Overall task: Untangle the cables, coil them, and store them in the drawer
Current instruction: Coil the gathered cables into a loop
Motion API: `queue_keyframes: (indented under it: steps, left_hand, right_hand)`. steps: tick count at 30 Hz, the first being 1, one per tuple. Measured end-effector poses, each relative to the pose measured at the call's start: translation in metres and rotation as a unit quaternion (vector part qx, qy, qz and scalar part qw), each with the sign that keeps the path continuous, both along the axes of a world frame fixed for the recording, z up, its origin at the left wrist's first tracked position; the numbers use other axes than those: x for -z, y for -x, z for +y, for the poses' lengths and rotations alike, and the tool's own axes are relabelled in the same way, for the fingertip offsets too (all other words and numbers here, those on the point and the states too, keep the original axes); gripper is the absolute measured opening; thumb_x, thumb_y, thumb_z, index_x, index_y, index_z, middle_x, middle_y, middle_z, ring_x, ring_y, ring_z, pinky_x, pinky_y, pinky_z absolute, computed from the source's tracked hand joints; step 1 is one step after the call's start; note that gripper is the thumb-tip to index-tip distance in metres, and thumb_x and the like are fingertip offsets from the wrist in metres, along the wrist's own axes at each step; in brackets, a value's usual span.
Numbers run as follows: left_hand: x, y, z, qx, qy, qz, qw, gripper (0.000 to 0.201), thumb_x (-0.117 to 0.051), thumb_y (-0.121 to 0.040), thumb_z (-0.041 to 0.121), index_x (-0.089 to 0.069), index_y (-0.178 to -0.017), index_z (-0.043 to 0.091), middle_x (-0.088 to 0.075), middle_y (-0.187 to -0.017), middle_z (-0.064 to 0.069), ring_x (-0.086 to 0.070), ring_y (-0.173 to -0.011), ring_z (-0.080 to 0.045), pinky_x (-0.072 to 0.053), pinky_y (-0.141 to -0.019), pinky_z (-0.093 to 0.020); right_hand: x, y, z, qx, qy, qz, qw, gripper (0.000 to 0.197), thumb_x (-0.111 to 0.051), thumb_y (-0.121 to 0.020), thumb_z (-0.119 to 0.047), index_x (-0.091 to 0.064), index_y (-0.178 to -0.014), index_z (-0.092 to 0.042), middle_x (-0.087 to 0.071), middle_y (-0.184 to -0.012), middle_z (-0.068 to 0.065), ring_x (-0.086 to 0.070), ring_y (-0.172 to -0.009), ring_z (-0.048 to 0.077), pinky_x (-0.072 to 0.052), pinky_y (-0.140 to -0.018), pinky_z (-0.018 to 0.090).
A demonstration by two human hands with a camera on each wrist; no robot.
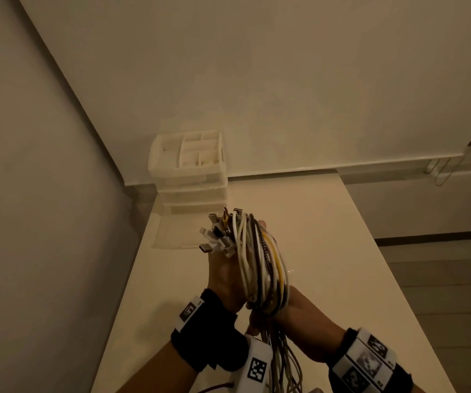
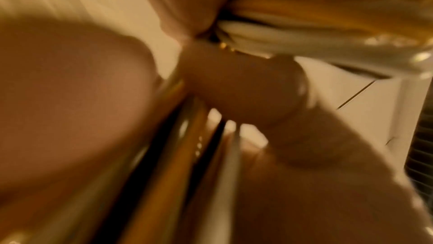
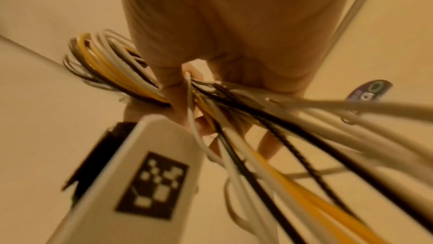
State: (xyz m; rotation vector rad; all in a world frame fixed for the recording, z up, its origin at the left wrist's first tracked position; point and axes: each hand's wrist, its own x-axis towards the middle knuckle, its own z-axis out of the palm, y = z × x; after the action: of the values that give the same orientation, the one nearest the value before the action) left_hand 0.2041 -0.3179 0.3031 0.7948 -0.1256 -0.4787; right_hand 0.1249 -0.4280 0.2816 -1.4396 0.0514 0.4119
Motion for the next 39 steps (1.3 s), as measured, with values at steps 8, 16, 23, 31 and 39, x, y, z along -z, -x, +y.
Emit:
queue_keyframes:
  steps: [8, 16, 23, 31, 39]
  left_hand:
    - [-0.007, -0.006, 0.021, 0.032, 0.055, 0.004, 0.998, 0.063, -0.090, -0.014, 0.057, -0.079, -0.064, 0.020, -0.072, -0.063, 0.003, -0.069, -0.056, -0.008, -0.054, -0.049, -0.020]
    - [-0.037, -0.002, 0.030, 0.108, 0.156, 0.051, 0.981, 0.061, -0.078, -0.077, 0.024, -0.057, -0.116, -0.018, -0.064, -0.105, -0.035, -0.066, -0.098, -0.043, -0.053, -0.084, -0.051]
    - [-0.051, -0.018, 0.056, 0.093, 0.106, -0.035, 0.989, 0.056, -0.040, -0.098, 0.033, -0.045, -0.134, -0.010, -0.058, -0.124, -0.030, -0.055, -0.118, -0.040, -0.041, -0.101, -0.050]
    - [-0.074, -0.007, 0.075, 0.111, 0.161, -0.075, 0.978, 0.068, -0.019, -0.101, 0.037, -0.030, -0.136, -0.020, -0.045, -0.129, -0.043, -0.048, -0.119, -0.052, -0.033, -0.104, -0.059]
    - [-0.090, -0.008, 0.087, -0.114, 0.021, -0.101, 0.988, 0.047, -0.036, -0.086, 0.042, -0.070, -0.078, 0.011, -0.067, -0.062, 0.000, -0.066, -0.057, -0.013, -0.054, -0.053, -0.023]
  right_hand:
    - [0.009, -0.001, 0.009, 0.004, 0.172, -0.085, 0.981, 0.016, -0.061, -0.077, -0.007, -0.060, -0.091, 0.000, -0.063, -0.075, 0.015, -0.065, -0.063, 0.022, -0.060, -0.064, 0.038]
    - [0.021, 0.009, 0.034, 0.025, 0.222, -0.097, 0.970, 0.035, -0.061, -0.077, 0.000, -0.042, -0.060, -0.025, -0.049, -0.052, -0.012, -0.047, -0.049, 0.004, -0.040, -0.053, 0.017]
    - [0.025, 0.030, 0.036, 0.032, 0.092, -0.032, 0.995, 0.019, -0.063, -0.085, 0.001, -0.046, -0.079, -0.007, -0.055, -0.068, 0.019, -0.064, -0.059, 0.029, -0.057, -0.061, 0.033]
    - [0.019, 0.059, 0.042, -0.037, 0.136, 0.022, 0.990, 0.021, -0.065, -0.088, -0.026, -0.060, -0.073, -0.012, -0.063, -0.058, 0.009, -0.063, -0.055, 0.022, -0.059, -0.076, 0.045]
    - [0.019, 0.079, 0.046, 0.000, 0.191, 0.035, 0.981, 0.023, -0.064, -0.086, -0.028, -0.053, -0.071, -0.015, -0.065, -0.061, 0.011, -0.070, -0.061, 0.027, -0.055, -0.066, 0.034]
